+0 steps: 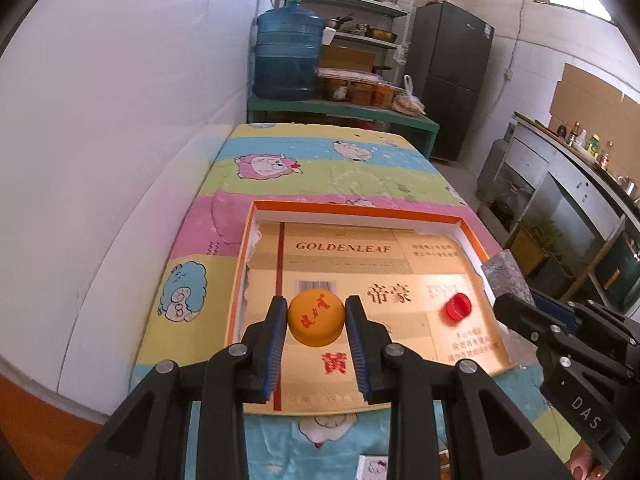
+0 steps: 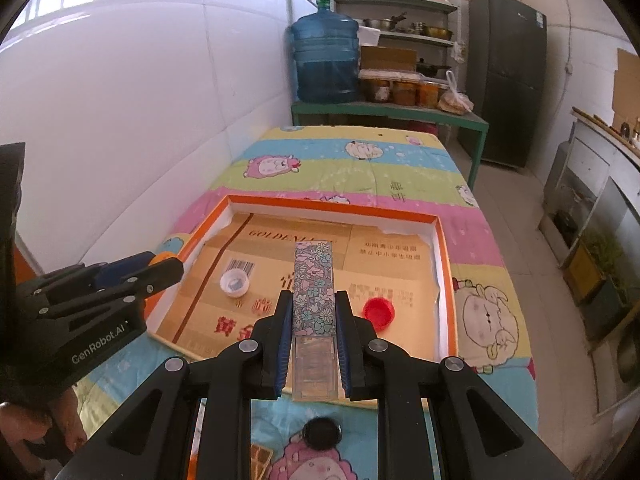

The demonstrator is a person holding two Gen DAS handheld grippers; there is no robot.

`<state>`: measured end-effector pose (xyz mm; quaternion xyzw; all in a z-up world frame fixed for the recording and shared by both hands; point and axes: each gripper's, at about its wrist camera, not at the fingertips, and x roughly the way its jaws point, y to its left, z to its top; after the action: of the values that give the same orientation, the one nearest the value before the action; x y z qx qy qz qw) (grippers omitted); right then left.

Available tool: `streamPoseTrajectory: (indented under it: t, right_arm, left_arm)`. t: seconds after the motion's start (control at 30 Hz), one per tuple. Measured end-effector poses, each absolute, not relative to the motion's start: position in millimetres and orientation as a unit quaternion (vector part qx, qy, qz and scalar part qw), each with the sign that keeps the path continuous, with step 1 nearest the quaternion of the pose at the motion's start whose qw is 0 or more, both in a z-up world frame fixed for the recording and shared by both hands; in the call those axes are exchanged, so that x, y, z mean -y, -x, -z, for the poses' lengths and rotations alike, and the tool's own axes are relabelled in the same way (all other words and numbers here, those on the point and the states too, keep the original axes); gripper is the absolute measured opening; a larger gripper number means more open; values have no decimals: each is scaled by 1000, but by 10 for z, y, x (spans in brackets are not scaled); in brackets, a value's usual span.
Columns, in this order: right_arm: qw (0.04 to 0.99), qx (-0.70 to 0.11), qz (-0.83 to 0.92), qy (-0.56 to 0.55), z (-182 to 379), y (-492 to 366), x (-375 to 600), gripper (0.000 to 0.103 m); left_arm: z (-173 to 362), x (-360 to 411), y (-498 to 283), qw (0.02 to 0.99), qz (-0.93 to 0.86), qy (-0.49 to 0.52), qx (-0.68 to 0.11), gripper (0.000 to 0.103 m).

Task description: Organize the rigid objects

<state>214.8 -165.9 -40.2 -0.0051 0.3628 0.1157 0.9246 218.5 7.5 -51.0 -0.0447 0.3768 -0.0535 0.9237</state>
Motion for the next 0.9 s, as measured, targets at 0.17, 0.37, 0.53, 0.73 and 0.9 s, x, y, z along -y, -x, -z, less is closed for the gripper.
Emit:
streamPoseTrajectory:
  t: [0.17,0.37,0.53,0.73,0.9]
  right_arm:
    - [922,-369,-116,5,463,-2297,1664,20]
    - [917,-381,-119,6,607,-2465,1649,20]
    - [910,-395,-121,11,765,-2592,1615,20]
    - [904,-410,-122,14,922,-2703,1602,20]
    - [901,-415,-122,17,980,-2770,1585,20]
  left_arm:
    - [603,-150,-2302,921,41,49,-384,30]
    - [772,-180,-2432,916,33,44,-397,30]
    - [910,-197,-2522,913,26,37,-404,30]
    - [1009,-218,-2598,911,22,35,-411,30]
    - [1051,-209,-2636,909,23,31,-414,30]
